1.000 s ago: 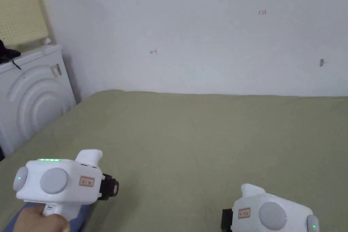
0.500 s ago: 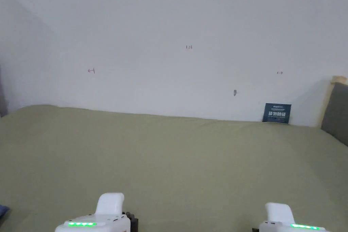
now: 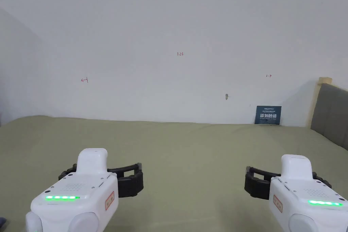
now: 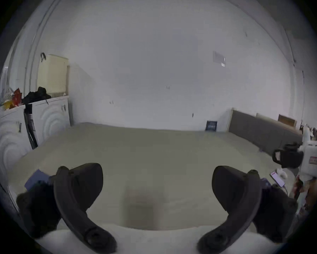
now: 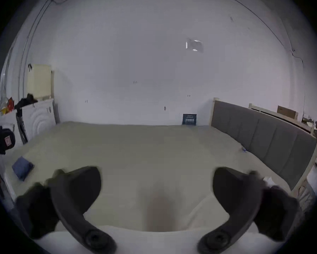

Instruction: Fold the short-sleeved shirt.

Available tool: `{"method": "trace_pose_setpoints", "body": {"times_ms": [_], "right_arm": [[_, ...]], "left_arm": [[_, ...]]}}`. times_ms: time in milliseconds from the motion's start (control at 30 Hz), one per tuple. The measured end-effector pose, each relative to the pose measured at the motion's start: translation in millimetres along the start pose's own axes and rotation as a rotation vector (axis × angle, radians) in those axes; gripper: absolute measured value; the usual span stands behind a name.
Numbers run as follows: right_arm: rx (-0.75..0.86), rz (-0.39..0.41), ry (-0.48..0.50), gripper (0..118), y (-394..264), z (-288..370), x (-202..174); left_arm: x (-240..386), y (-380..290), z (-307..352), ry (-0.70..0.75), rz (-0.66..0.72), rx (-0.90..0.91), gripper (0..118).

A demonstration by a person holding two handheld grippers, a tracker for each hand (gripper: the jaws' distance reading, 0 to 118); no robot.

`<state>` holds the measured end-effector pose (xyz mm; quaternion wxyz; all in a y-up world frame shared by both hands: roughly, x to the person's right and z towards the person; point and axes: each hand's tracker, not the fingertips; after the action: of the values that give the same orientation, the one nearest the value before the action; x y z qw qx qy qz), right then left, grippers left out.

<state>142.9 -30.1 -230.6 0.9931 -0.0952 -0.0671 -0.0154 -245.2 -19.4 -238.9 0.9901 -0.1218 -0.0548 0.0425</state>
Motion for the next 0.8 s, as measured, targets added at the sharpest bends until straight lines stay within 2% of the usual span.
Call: {"method": "trace_pose_setpoints", "body": {"times_ms": [133, 200, 300, 633, 800], "right_arm": [[0.001, 0.020, -0.041, 117, -4, 3, -2], [0.002, 0.031, -0.031, 117, -7, 3, 0], [-0.041, 0.089, -0.005, 118, -10, 1, -2], [-0.024, 0.023, 0.016, 118, -15, 3, 1], [-0.012, 0.070, 0.003, 118, -10, 5, -9]], "left_arm": [[-2, -5, 3, 0.038, 0.034, 0.009, 118], [-6, -6, 5, 0.041, 0.040, 0.006, 118], [-8, -6, 5, 0.049, 0.017, 0.005, 118], [-9, -3, 6, 0.073, -0.005, 0.007, 118], [-6, -2, 2, 0.081, -0.005, -0.031, 118]]}}
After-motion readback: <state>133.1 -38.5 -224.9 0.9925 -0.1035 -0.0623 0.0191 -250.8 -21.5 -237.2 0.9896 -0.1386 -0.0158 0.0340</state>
